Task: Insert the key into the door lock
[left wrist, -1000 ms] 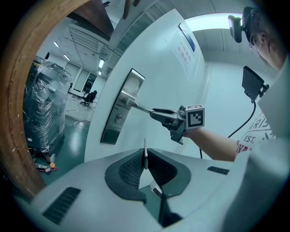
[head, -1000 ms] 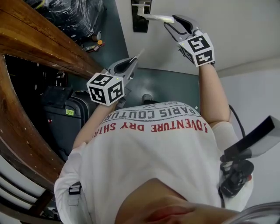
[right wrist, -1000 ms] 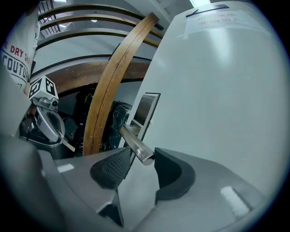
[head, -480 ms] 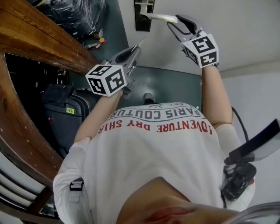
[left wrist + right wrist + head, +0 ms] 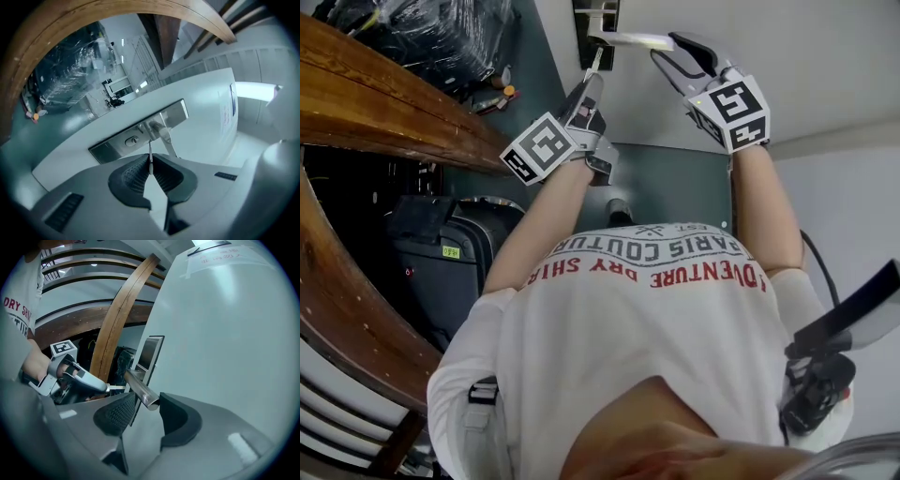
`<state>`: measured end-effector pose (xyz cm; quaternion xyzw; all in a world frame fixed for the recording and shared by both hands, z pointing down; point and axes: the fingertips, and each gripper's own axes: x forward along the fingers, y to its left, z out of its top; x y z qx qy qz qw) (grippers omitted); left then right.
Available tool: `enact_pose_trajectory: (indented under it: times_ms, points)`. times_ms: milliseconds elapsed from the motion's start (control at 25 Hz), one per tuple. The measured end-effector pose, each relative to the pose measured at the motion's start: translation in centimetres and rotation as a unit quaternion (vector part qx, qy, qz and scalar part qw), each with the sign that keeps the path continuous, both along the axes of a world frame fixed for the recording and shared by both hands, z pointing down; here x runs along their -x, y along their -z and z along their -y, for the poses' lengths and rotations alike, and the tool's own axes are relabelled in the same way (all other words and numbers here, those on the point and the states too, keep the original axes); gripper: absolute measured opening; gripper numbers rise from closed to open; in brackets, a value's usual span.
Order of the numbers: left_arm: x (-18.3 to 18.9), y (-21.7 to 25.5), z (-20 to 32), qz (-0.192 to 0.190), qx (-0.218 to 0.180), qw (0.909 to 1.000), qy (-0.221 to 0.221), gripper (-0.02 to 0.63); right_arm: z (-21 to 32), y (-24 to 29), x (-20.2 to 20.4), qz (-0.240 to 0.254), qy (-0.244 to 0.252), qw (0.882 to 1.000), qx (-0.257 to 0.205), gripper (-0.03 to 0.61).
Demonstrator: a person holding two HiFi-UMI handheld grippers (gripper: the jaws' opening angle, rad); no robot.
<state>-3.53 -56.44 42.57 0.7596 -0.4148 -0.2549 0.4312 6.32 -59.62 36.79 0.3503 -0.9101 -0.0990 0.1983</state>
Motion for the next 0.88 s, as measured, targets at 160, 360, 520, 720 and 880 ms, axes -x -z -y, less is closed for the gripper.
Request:
enact_pose_trajectory:
  times_ms: [160, 360, 520, 720, 880]
  points:
    - [0.2, -1.3, 1.2, -0.055, 0.018, 0.9982, 0.017, 0.021, 0.0, -0.1, 0.2, 0.001, 0.000, 1.000, 0.000, 0.156]
    - [0.1, -2.0, 2.0, -0.089, 0.033, 0.9949, 0.033, 0.021, -0.2, 0.0, 0.1, 0.004, 0.000, 1.000, 0.000, 0.156]
    - [0.4, -2.5, 2.6, -0.113, 0.048, 0.9915, 0.045, 0.021, -0.2, 0.0, 0.3, 0.002, 0.002, 1.000, 0.000, 0.156]
    - [0.1, -3.0, 2.7, -0.140, 0.059, 0.9872, 0.050, 0.021, -0.3, -0.1, 0.2, 0.002, 0.002, 1.000, -0.001, 0.155]
    - [0.1, -3.0, 2.9, -0.159, 0.057, 0.9839, 0.059, 0.021, -0.4, 0.0, 0.4, 0.001, 0.004, 1.000, -0.001, 0.155]
